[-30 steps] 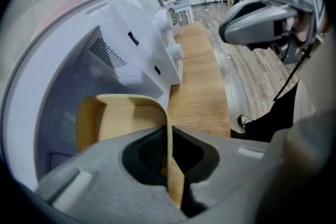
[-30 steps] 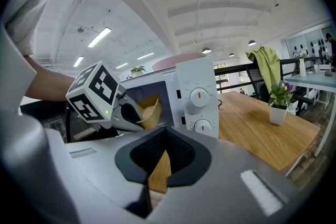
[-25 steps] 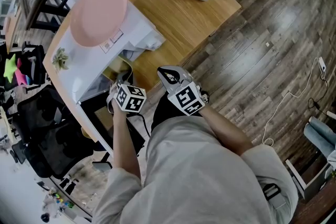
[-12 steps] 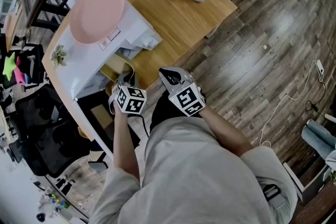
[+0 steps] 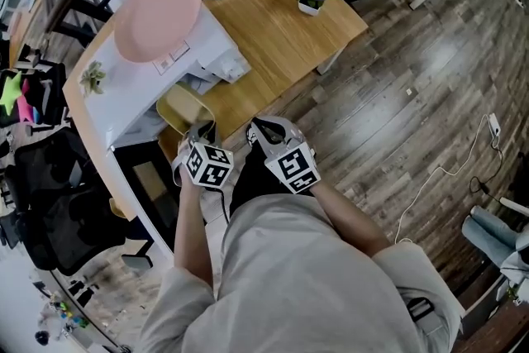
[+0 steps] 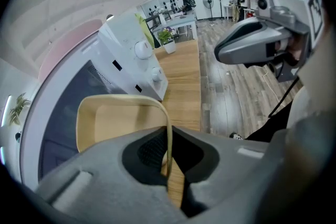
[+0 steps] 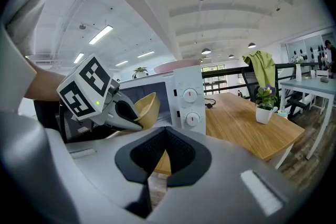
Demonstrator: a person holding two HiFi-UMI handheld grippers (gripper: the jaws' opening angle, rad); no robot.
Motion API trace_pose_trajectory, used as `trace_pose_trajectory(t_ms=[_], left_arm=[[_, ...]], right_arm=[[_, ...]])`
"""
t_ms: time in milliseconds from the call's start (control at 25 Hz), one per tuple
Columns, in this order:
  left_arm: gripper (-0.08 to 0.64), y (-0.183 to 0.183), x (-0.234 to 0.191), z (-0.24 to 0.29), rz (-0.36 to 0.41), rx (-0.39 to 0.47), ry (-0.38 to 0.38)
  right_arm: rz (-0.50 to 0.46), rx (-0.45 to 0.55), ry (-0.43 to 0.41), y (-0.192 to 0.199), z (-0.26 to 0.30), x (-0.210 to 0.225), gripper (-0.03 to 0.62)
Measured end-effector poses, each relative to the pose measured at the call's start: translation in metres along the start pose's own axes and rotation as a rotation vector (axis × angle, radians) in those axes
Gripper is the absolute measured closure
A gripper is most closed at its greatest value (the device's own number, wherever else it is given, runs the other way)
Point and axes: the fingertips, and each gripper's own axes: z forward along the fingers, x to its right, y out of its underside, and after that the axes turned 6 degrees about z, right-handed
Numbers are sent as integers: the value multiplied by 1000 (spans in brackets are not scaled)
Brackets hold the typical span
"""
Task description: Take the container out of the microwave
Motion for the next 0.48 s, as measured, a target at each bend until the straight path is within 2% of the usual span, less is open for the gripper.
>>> trace_pose_trajectory(t_ms=[480], left_arm=[[552, -7, 28, -17, -1, 25, -4]], right_arm=[[-30, -8, -16, 7, -22, -12, 581]])
